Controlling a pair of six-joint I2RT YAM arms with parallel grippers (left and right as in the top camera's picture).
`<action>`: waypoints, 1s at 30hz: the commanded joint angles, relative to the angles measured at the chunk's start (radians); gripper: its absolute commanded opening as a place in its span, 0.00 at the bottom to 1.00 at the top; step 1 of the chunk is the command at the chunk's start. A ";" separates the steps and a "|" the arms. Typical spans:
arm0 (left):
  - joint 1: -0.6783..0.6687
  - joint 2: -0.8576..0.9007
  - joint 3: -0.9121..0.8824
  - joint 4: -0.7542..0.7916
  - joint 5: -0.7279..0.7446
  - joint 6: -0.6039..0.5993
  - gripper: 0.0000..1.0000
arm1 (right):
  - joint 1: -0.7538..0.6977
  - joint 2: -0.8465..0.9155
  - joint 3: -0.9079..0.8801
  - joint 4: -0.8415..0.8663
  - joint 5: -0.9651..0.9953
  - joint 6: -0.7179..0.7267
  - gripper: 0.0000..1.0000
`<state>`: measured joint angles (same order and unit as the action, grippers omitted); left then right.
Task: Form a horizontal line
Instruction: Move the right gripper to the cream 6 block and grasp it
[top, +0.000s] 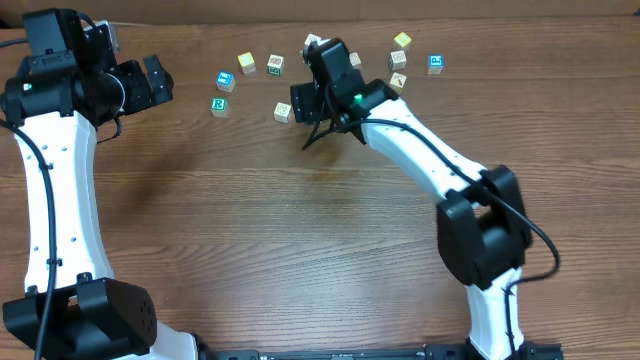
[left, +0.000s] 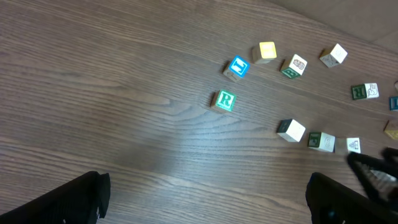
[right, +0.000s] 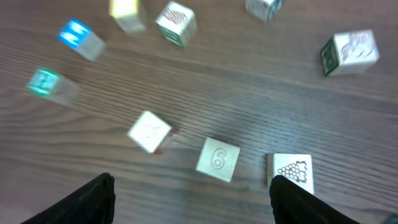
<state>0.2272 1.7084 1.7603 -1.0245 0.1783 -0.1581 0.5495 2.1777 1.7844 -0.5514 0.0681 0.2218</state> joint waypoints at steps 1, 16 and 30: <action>0.002 0.001 0.017 0.001 -0.003 -0.014 1.00 | -0.001 0.046 0.016 0.020 0.036 0.019 0.77; 0.001 0.001 0.017 0.001 -0.003 -0.014 0.99 | 0.006 0.142 0.016 0.093 0.037 0.045 0.64; 0.001 0.001 0.017 0.002 -0.003 -0.014 1.00 | 0.007 0.143 0.012 0.146 0.073 0.072 0.54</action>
<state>0.2272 1.7084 1.7603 -1.0241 0.1783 -0.1585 0.5510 2.3146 1.7844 -0.4175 0.1211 0.2707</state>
